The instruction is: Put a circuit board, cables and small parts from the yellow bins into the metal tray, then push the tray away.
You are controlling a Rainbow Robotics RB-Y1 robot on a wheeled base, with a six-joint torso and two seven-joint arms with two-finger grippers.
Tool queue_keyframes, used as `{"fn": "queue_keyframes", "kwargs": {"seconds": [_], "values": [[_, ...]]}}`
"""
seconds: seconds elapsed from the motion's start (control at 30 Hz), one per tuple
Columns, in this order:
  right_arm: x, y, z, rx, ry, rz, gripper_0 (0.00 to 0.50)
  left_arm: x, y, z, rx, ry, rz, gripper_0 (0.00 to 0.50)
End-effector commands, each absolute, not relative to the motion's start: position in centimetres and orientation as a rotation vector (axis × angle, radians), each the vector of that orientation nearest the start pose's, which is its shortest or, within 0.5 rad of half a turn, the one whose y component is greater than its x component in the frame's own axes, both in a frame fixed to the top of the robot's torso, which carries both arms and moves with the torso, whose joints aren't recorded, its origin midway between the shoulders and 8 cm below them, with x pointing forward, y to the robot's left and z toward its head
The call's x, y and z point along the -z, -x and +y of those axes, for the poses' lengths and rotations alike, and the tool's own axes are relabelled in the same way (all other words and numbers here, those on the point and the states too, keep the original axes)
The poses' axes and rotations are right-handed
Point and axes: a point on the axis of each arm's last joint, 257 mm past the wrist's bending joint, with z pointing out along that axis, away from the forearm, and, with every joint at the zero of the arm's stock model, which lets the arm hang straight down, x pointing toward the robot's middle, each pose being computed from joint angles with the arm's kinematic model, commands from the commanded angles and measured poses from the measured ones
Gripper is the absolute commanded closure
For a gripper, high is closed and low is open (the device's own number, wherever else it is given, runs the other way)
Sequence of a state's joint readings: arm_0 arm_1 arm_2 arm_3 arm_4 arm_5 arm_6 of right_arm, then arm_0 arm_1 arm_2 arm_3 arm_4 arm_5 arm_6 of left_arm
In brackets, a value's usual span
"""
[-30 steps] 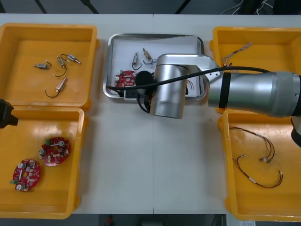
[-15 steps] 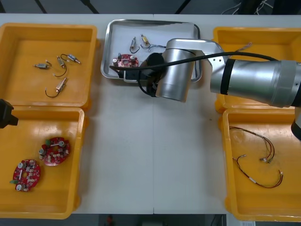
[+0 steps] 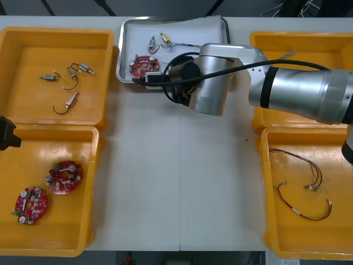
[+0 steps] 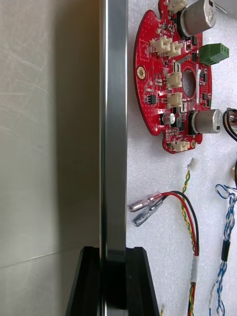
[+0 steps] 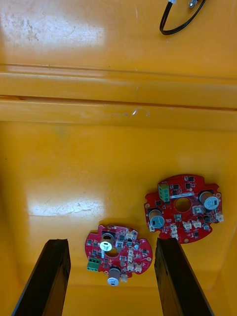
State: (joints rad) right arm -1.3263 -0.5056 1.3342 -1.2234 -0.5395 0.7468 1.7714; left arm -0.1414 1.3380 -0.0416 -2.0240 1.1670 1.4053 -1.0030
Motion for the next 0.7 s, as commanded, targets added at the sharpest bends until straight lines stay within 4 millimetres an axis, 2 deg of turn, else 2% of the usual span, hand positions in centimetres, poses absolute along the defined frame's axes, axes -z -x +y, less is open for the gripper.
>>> {"fn": "queue_keyframes", "kwargs": {"seconds": [0.03, 0.27, 0.3, 0.33, 0.37, 0.4, 0.47, 0.5, 0.53, 0.7], "values": [[13.1, -64.9, 1.6, 0.702, 1.692, 1.341, 0.500, 17.0, -38.7, 41.4, -0.097, 0.064, 2.733, 0.000], [13.2, -65.5, 0.9, 0.704, 1.679, 1.359, 0.500, 17.0, -38.7, 41.4, -0.097, 0.064, 2.733, 0.000], [13.4, -65.4, 0.8, 0.695, 1.678, 1.373, 0.471, 17.0, -38.7, 41.4, -0.097, 0.064, 2.733, 0.000], [13.6, -65.3, 0.8, 0.682, 1.676, 1.387, 0.421, 17.0, -38.7, 41.4, -0.097, 0.064, 2.733, 0.000], [13.9, -65.3, 0.6, 0.667, 1.668, 1.410, 0.324, 17.0, -38.7, 41.4, -0.097, 0.064, 2.733, 0.000], [14.0, -65.2, 0.6, 0.658, 1.667, 1.420, 0.270, 17.0, -38.7, 41.4, -0.097, 0.064, 2.733, 0.000], [14.4, -65.2, 0.2, 0.637, 1.655, 1.457, 0.078, 17.0, -38.7, 41.4, -0.097, 0.064, 2.733, 0.000], [14.5, -65.1, 0.2, 0.631, 1.653, 1.464, 0.030, 17.0, -38.7, 41.4, -0.097, 0.064, 2.733, 0.000], [14.7, -65.0, 0.2, 0.621, 1.650, 1.480, 0.000, 17.0, -38.7, 41.4, -0.097, 0.064, 2.733, 0.000], [14.3, -64.7, -0.7, 0.645, 1.644, 1.542, 0.000, 17.0, -38.7, 41.4, -0.097, 0.064, 2.733, 0.000]]}}
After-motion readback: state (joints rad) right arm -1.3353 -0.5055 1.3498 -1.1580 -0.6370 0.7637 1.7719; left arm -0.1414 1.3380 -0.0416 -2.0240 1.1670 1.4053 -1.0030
